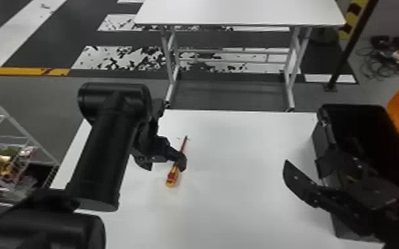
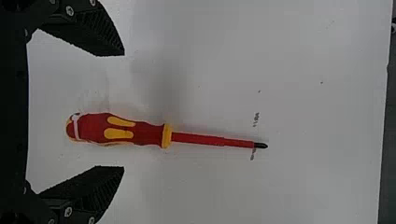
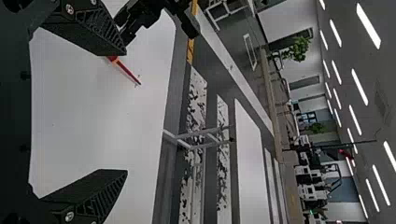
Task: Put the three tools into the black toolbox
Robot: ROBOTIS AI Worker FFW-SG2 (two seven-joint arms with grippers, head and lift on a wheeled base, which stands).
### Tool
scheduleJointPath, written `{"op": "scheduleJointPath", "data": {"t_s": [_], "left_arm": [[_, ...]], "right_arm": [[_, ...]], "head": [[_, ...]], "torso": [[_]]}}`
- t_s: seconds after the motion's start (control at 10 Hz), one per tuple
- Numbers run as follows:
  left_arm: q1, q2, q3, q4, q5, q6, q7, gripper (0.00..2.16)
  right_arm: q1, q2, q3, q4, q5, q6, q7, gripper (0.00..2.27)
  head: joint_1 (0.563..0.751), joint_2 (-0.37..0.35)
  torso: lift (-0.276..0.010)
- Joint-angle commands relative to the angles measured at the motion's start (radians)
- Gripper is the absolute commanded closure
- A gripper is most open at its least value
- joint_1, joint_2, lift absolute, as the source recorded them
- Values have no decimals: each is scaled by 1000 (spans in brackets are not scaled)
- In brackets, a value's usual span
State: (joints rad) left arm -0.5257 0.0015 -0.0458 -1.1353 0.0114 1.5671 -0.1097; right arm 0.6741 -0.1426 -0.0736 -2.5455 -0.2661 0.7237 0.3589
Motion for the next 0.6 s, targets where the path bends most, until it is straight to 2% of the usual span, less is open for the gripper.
{"op": "scheduleJointPath", "data": {"t_s": [0.0,0.5], "left_arm": [[-7,-4,-2,43,12,4,-1,137],[-20,-4,-2,109,9,4,-1,147]], "right_arm": [[1,0,-2,-2,-1,-3,2,103],[10,0,-20,-1,-30,-28,11,103]], "head": [[695,73],[695,70]], "torso": [[-51],[-51]]}}
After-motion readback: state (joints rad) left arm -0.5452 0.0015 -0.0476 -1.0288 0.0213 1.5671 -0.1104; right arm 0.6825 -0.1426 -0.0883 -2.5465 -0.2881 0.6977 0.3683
